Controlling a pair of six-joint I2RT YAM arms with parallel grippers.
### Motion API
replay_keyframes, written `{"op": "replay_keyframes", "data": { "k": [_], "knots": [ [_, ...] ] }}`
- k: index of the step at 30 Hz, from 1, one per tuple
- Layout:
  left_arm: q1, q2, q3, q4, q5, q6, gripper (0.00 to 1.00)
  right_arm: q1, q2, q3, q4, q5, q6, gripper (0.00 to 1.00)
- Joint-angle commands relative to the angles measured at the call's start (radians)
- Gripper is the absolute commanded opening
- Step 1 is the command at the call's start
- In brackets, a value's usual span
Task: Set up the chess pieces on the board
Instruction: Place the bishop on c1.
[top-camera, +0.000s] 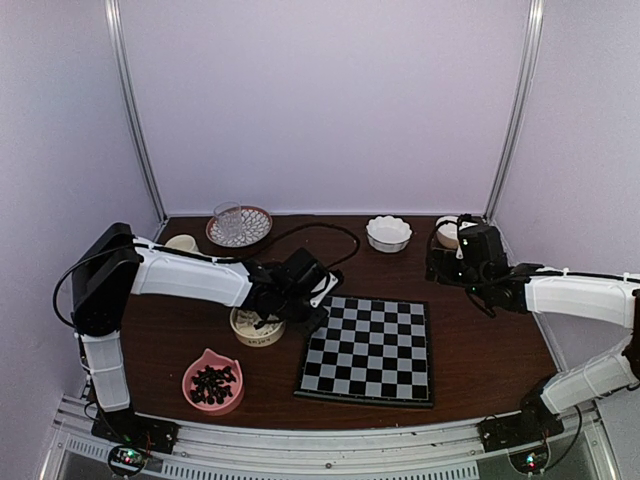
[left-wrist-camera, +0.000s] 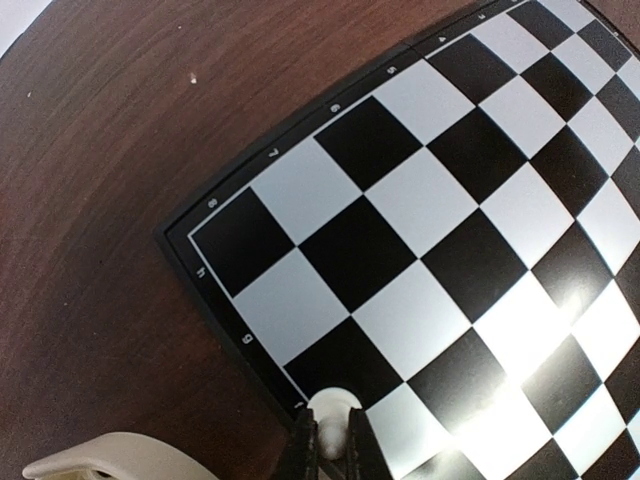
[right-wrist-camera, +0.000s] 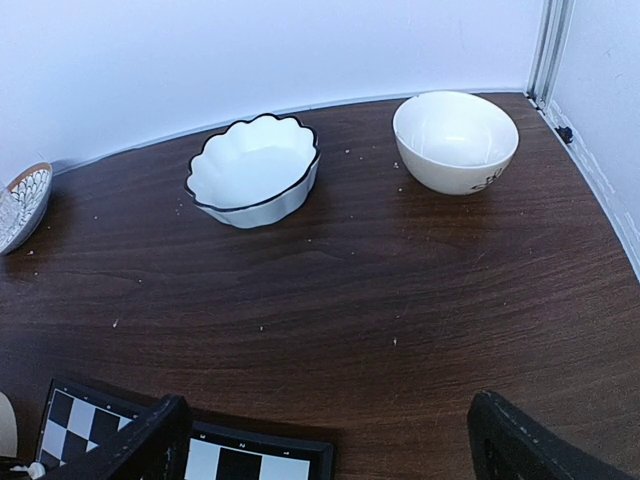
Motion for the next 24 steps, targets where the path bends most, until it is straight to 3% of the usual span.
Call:
{"op": "replay_keyframes", "data": {
  "k": [1,24],
  "knots": [
    [0.004,0.000,0.017,0.042,0.020,0.001,0.00,0.010,-0.012,-0.003,-0.005,0.025,-0.010,1.00],
    [0.005,0.037,0.048,0.043,0.047,0.014,0.00,0.009,-0.010,0.000,-0.025,0.022,-0.012,0.99]
  ]
}}
